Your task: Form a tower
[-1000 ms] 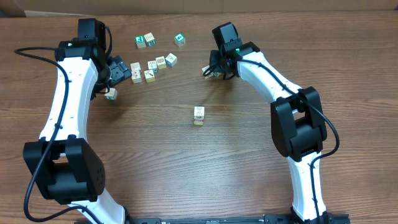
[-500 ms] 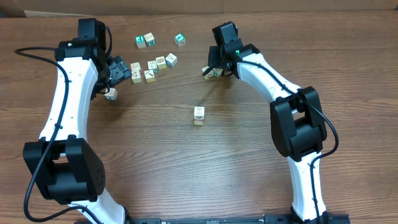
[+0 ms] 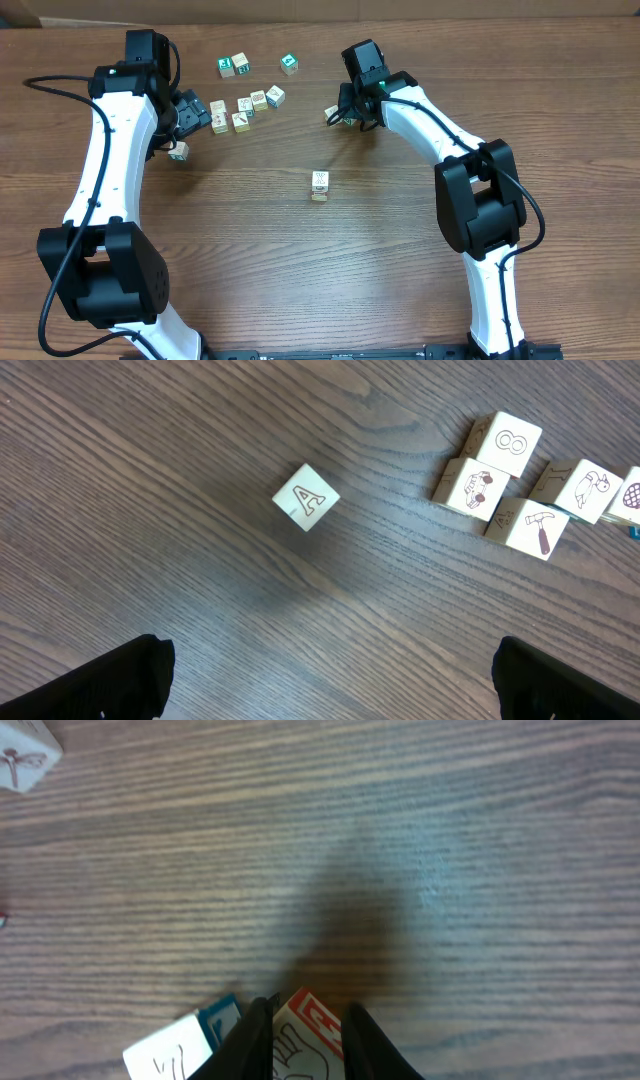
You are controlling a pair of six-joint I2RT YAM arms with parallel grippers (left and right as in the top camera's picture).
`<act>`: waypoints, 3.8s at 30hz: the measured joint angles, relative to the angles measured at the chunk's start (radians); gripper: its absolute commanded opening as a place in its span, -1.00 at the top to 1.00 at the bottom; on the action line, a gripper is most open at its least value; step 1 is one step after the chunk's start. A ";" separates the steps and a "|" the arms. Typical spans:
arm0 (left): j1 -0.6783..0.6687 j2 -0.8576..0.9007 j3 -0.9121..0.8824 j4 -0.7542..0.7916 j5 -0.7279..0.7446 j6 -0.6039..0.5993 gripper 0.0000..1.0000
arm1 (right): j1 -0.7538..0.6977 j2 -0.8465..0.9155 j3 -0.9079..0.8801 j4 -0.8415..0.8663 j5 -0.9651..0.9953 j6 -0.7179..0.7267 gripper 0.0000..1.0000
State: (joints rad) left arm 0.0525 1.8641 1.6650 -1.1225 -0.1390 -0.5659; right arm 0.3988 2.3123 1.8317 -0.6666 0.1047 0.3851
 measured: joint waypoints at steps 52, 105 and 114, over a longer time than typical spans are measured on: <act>0.000 0.000 0.000 0.000 0.000 0.000 -0.99 | 0.000 -0.015 0.189 -0.834 -0.031 0.222 -1.00; 0.000 0.000 0.000 0.000 0.000 0.000 -0.99 | 0.010 -0.385 -0.336 -0.315 -0.065 0.259 -0.63; 0.000 0.000 0.000 0.000 0.000 0.000 -0.99 | 0.010 -0.385 -0.523 -0.135 -0.072 0.370 -0.40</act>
State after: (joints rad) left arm 0.0525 1.8641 1.6650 -1.1221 -0.1394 -0.5659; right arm 0.4084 1.9278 1.3087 -0.8017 0.0330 0.7555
